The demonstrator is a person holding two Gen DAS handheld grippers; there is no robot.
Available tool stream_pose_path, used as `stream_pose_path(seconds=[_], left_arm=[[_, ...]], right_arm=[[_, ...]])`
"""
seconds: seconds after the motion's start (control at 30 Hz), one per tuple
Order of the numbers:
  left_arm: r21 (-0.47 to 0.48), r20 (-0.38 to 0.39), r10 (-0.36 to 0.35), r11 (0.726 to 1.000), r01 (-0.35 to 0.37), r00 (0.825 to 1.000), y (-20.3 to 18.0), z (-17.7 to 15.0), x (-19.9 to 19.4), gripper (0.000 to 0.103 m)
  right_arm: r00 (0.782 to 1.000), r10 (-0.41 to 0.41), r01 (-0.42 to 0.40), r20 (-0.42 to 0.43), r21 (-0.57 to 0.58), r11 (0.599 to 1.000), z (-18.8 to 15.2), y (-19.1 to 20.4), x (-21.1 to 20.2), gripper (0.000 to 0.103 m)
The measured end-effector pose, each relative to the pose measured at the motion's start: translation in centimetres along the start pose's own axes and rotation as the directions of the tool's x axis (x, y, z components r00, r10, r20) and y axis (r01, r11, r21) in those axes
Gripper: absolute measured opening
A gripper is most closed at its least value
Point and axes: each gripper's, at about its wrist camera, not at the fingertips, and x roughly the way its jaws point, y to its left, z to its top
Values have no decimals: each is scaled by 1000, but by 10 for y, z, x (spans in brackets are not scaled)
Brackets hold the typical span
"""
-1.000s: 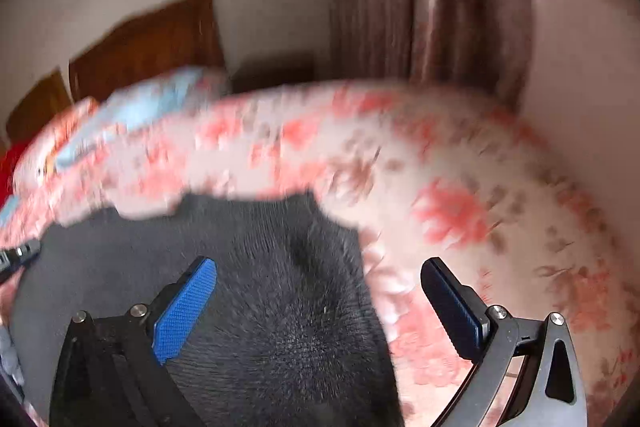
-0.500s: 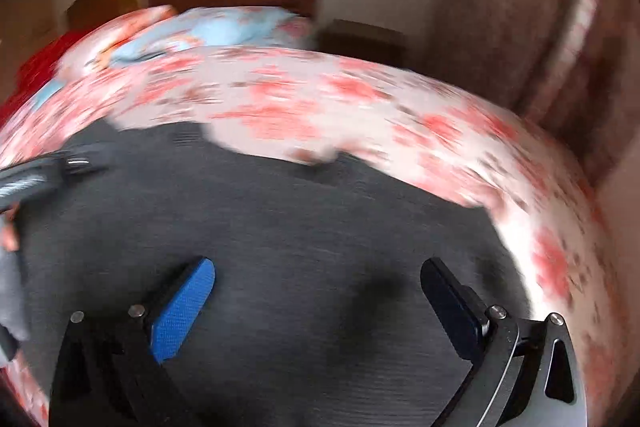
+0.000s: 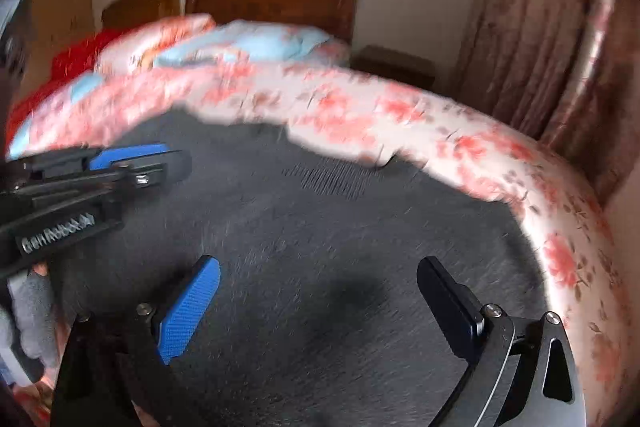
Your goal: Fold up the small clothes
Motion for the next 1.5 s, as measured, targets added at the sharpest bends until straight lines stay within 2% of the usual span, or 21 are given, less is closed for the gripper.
stream_pose_path(seconds=[0.03,0.07,0.13,0.17,0.23,0.33,0.43,0.5,0.57,0.7,0.8,0.9,0.97,1.1,1.2,1.3,1.33,1.4,1.43,1.47,1.5], left_arm=[[-21,-8,5,1000,-5,1000,13,-6,4,25],[-36,23,-37,999,37,999,22,-11,-1,25],[-88,42,-30,996,34,999,50,-20,-13,24],[-108,50,-48,993,53,998,61,-24,-17,18],[-165,83,-127,976,140,988,89,-32,-30,17],[-183,103,-129,972,146,986,99,-38,-40,17],[-165,92,-21,986,36,996,74,-36,-52,18],[-106,105,-33,993,44,994,49,-34,-60,18],[4,108,-58,998,58,993,12,-36,-64,20],[155,28,-36,987,31,999,-32,-53,-44,22],[174,63,-17,985,6,998,-23,-61,-47,26],[82,64,-4,997,-2,998,14,-62,-53,26],[41,74,-50,998,47,996,36,-69,-61,23],[22,94,-1,1000,-1,996,52,-80,-77,21],[30,89,38,999,-41,995,35,-82,-85,21],[126,113,-87,989,73,990,-7,-79,-90,21],[160,111,-105,983,87,988,-17,-81,-90,21],[256,87,-99,964,74,991,-41,-89,-83,21],[282,56,-63,958,45,996,-46,-93,-72,21],[272,43,-62,961,48,997,-42,-95,-68,22],[239,56,-102,967,86,993,-32,-96,-71,23]], right_arm=[[1000,-4,4,-20,5,1000,-5,-2,5,103],[999,37,-37,-4,57,998,-11,-16,4,103],[1000,12,-12,-2,99,995,-17,-36,2,103],[1000,-7,7,-2,112,994,-22,-48,-1,103],[1000,-6,2,26,142,990,-36,-73,-12,103],[999,-46,42,24,136,990,-44,-82,-19,103],[996,-84,79,19,168,983,-42,-77,-27,103],[998,-49,41,43,153,987,-35,-63,-34,103],[998,-23,19,54,72,997,-29,-33,-41,103],[999,20,-18,29,-71,997,-38,16,-34,103],[998,46,-44,32,-54,998,-46,12,-29,103],[999,41,-41,28,4,999,-53,-15,-33,103],[999,29,-31,30,44,999,-63,-30,-40,103],[999,10,-12,46,52,999,-82,-46,-53,103],[998,-31,28,47,72,997,-80,-39,-61,103],[995,45,-50,86,61,997,-70,-19,-67,103],[994,61,-64,93,35,997,-68,-9,-68,103],[993,84,-80,82,-49,996,-66,18,-62,103],[994,83,-77,67,-79,994,-67,26,-57,103],[997,63,-58,42,-107,992,-71,31,-51,103],[998,45,-40,39,-122,992,-74,32,-49,103]])
